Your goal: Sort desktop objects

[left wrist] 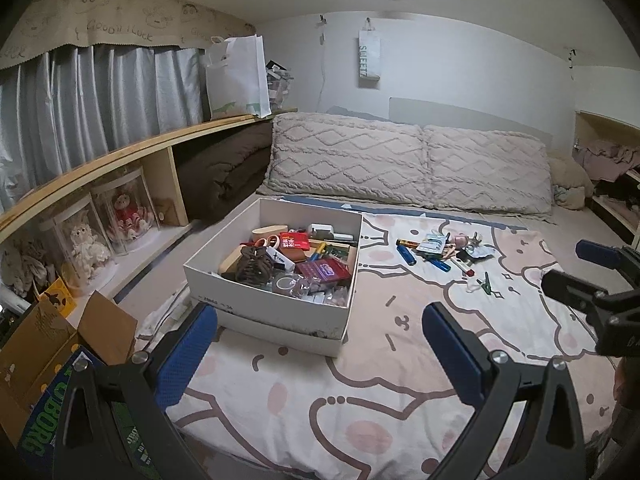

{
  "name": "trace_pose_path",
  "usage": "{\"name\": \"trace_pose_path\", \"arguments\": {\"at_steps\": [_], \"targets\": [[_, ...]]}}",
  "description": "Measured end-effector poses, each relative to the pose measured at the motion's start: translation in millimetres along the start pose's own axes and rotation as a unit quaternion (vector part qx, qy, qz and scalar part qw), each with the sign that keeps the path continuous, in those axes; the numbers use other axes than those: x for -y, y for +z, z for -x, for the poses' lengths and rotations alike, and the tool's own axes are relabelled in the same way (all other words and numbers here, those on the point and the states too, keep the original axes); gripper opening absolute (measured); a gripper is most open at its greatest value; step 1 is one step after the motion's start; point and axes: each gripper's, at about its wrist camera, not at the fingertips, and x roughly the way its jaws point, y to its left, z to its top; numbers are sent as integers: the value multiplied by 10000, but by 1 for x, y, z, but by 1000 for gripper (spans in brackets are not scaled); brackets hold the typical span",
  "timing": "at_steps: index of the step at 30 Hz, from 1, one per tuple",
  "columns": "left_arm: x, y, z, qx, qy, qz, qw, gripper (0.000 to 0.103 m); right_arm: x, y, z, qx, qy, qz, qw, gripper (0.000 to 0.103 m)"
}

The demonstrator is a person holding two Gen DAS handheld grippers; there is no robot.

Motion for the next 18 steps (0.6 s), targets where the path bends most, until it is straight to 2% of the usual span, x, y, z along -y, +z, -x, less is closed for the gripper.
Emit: {"name": "trace_pose_path", "arguments": {"at_steps": [14,18], "targets": [[1,-2,6,28,14,0,10000,103,-2,-8,2,-41,7,42,10000,103],[-3,-2,8,6,-115,118,9999,103,-2,-9,3,-22,9,57,10000,103]]}}
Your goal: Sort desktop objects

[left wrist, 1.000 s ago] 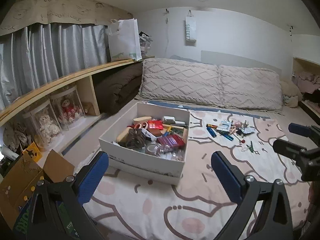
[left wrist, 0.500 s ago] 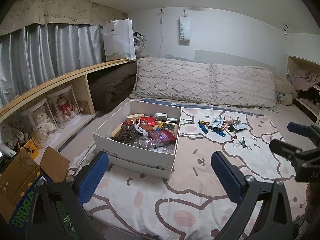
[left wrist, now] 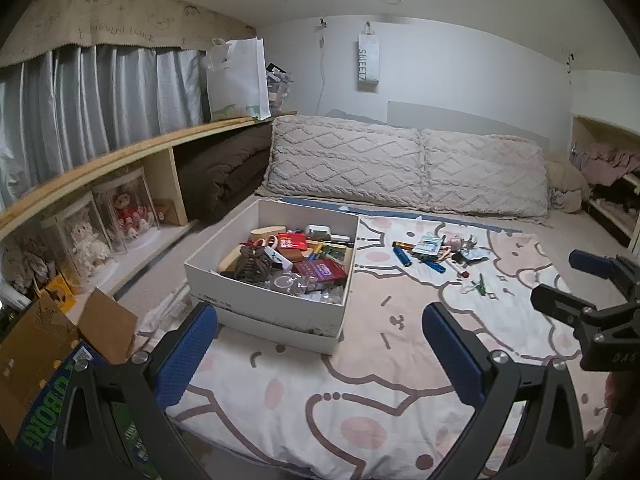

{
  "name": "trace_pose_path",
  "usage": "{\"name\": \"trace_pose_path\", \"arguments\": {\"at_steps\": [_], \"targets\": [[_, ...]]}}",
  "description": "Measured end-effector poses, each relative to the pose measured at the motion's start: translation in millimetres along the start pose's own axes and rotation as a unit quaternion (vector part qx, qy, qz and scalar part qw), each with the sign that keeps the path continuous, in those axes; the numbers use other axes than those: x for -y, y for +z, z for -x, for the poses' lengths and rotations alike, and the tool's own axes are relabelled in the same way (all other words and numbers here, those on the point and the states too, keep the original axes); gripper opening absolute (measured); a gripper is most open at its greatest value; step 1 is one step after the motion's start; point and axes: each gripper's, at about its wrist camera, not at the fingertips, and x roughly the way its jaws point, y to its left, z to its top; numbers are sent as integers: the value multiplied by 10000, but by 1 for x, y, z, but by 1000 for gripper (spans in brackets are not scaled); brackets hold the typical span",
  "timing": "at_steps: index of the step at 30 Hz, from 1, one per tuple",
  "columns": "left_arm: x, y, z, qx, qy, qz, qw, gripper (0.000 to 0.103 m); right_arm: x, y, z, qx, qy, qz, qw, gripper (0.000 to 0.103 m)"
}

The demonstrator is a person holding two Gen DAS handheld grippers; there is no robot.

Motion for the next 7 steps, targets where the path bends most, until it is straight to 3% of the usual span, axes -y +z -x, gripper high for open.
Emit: {"name": "trace_pose_path", "arguments": {"at_steps": [7], "targets": [[1,-2,4,3,8,-62,10000,103,1,-3,2,-24,20,-32,10000,103]]}}
